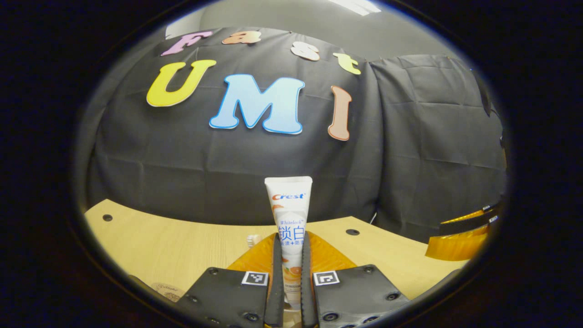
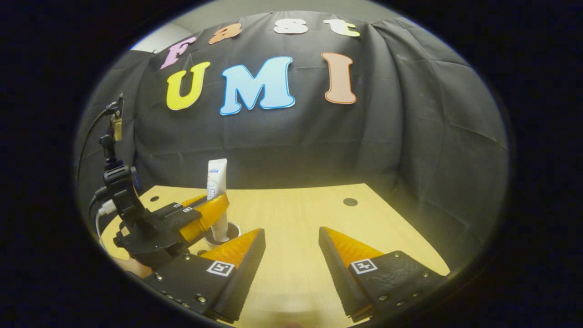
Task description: Put the toothbrush and toothpaste on the desktop into the cup, then pick up the cup and place it on the coaster on the desktop.
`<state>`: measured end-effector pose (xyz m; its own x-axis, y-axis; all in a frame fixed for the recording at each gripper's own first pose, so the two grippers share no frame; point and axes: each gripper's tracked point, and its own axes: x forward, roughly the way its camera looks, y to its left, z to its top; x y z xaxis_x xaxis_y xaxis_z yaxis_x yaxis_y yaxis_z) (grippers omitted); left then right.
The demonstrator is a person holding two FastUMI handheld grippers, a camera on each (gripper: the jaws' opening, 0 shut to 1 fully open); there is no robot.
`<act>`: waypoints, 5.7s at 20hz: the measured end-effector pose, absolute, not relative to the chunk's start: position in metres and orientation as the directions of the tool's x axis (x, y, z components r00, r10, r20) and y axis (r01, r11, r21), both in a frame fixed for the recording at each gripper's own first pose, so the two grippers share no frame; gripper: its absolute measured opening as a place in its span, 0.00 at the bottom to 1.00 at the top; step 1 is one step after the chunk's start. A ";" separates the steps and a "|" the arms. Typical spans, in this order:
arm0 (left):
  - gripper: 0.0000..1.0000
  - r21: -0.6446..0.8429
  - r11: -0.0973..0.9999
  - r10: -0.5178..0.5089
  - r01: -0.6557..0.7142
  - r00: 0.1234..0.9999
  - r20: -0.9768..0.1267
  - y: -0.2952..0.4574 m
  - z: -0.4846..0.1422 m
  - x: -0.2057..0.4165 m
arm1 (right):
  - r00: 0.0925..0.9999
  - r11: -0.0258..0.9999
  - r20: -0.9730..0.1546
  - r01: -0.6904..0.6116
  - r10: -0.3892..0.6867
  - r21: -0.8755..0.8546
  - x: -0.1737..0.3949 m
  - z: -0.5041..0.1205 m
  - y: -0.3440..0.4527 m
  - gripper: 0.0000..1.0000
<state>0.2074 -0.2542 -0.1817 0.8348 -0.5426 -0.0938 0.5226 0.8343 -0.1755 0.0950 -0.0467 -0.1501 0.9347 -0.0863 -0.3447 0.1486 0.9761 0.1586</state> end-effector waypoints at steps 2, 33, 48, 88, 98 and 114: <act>0.22 -0.171 0.837 -0.540 0.520 0.837 -0.093 -0.254 -0.185 0.207 | 0.933 0.977 -0.350 0.148 -0.086 0.154 0.095 -0.154 -0.048 0.77; 0.96 -0.118 0.903 -0.424 0.413 0.902 -0.088 -0.130 -0.114 0.157 | 0.869 0.984 -0.492 0.044 0.048 0.173 0.124 -0.149 0.062 0.93; 0.96 -0.121 0.919 -0.386 0.376 0.919 -0.075 -0.070 -0.103 0.151 | 0.620 0.941 -0.781 0.217 0.074 0.262 0.141 -0.212 0.094 0.93; 0.95 -0.181 0.934 -0.342 0.308 0.918 -0.199 -0.023 -0.144 0.140 | 0.414 0.972 -0.902 0.134 0.123 0.194 0.149 -0.259 0.100 0.15; 0.95 -0.180 0.959 -0.254 0.218 0.944 -0.209 0.029 -0.143 0.125 | 0.459 0.975 -0.866 0.002 0.198 0.224 0.153 -0.253 0.093 0.16; 0.95 -0.171 0.978 -0.156 0.119 0.963 -0.219 0.105 -0.144 0.111 | 0.438 0.967 -0.864 -0.168 0.247 0.191 0.160 -0.252 0.064 0.15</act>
<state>0.1106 0.1047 -0.1443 0.9633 -0.1555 -0.2187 0.1190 0.9780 -0.1713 0.1596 0.0636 -0.2516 0.4378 0.2471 -0.8645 -0.1684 0.9670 0.1911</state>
